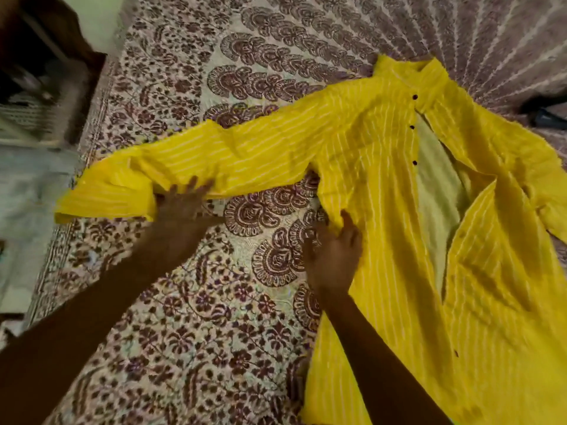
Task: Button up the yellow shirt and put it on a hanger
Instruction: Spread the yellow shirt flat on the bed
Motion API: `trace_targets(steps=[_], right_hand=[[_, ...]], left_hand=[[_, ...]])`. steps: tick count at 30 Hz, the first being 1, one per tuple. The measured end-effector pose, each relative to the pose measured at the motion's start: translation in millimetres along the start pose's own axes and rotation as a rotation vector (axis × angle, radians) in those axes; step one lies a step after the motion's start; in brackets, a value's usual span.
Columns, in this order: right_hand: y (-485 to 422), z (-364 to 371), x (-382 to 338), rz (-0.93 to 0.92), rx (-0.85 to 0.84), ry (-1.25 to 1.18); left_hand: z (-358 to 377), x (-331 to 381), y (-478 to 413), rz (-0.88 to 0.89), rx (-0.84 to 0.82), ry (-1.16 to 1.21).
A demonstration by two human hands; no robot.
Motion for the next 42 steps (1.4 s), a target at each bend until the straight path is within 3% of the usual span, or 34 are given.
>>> trace_targets(steps=[1, 3, 6, 9, 11, 14, 17, 19, 21, 23, 25, 28, 31, 34, 37, 41, 42], right_hand=[[-10, 2, 2, 0.079, -0.043, 0.006], [-26, 13, 1, 0.121, -0.191, 0.001], [-33, 19, -8, 0.061, -0.225, -0.069], [-27, 14, -13, 0.042, -0.163, -0.162], [-22, 22, -15, -0.03, -0.247, -0.191], [-21, 32, -13, -0.11, -0.373, -0.246], [-21, 11, 3, -0.013, -0.222, -0.422], [-10, -11, 34, 0.095, -0.007, -0.444], [9, -37, 79, 0.277, 0.232, -0.425], [31, -55, 130, 0.523, 0.359, -0.359], [48, -60, 170, 0.676, 0.295, -0.342], [50, -54, 190, 0.656, 0.033, -0.523], [39, -52, 183, 0.58, -0.256, -0.543], [30, -58, 183, 0.519, -0.304, -0.751], [28, -70, 197, 0.405, -0.045, -0.731], [55, -51, 221, 0.406, -0.292, -0.662], [60, -52, 231, 0.407, -0.264, -0.68]], left_hand=[[-32, 36, -2, 0.153, 0.047, 0.015], [-34, 54, -19, 0.253, 0.087, -0.052], [-20, 48, -64, 0.123, -0.171, -0.011], [-34, 32, -103, -0.087, -0.112, 0.182], [-48, -1, -131, -0.247, -0.022, 0.313], [-46, -52, -158, -0.322, -0.11, 0.392], [-44, -53, -159, -0.295, -0.111, 0.338], [-63, -16, -133, -0.209, 0.086, 0.314], [-77, 35, -101, -0.023, 0.222, 0.402], [-64, 82, -70, 0.063, 0.191, 0.601], [-36, 125, -43, -0.027, 0.024, 0.86], [2, 187, -9, -0.211, -0.348, 1.338], [19, 225, 8, -0.267, -0.445, 1.415], [20, 231, 23, -0.425, -0.323, 1.436], [25, 224, 48, -0.642, -0.156, 1.533], [31, 230, 87, -0.725, -0.074, 1.378], [30, 232, 93, -0.725, -0.064, 1.361]])
Point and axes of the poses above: each hand's wrist, its own y-axis away from the middle knuckle, its own z-axis out of the palm, x = y × z, the point moved 5 cm from there along -y, towards the middle knuckle, and after that the axes turned 9 degrees about -x, right-handed, at the moved point
